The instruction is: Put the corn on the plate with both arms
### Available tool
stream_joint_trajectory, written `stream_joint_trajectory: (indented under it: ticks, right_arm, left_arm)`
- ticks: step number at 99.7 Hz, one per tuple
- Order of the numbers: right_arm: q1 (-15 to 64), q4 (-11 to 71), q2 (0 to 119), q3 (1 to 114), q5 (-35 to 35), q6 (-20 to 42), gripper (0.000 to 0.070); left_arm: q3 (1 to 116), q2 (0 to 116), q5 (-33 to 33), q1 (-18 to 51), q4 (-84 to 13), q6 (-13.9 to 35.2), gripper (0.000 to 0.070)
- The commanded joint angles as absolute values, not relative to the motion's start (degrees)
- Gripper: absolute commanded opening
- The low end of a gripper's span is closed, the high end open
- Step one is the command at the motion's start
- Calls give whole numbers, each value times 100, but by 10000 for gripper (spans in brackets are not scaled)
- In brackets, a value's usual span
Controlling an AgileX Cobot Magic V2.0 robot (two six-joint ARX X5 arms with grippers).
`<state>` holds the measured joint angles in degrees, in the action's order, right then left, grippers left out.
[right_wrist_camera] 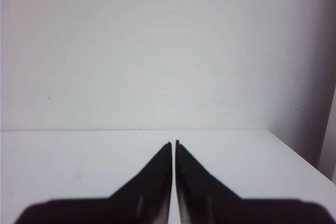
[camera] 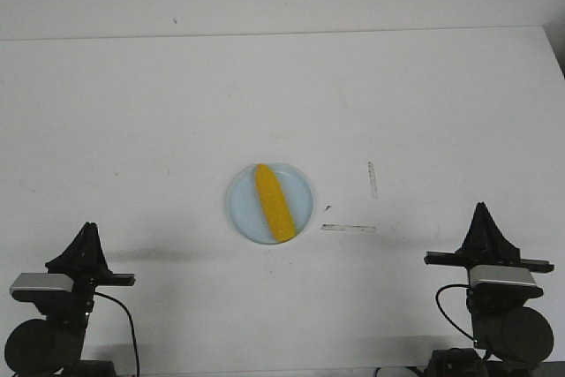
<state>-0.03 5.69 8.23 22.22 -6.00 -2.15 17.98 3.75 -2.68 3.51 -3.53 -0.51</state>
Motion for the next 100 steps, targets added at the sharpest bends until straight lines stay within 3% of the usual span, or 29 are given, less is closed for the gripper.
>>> stream_joint_trajectory:
  ticks: [1,34,56,100]
  right_arm:
    - [-1,515,823,2220,-602,-244,14]
    - [-1,515,823,2220,-600,-246,14]
    - [-1,515,823,2220,-602,-244,14]
    - [-1,517,823,2220,-602,-246,13]
  left_arm:
    - [1693,226,-307,349,-294,-86,1]
    - [902,19,-250,346,-196,-84,1]
    - [56,19,-248,314,1063,-84,1]
    - [78,19,-150,285,950,-58,1]
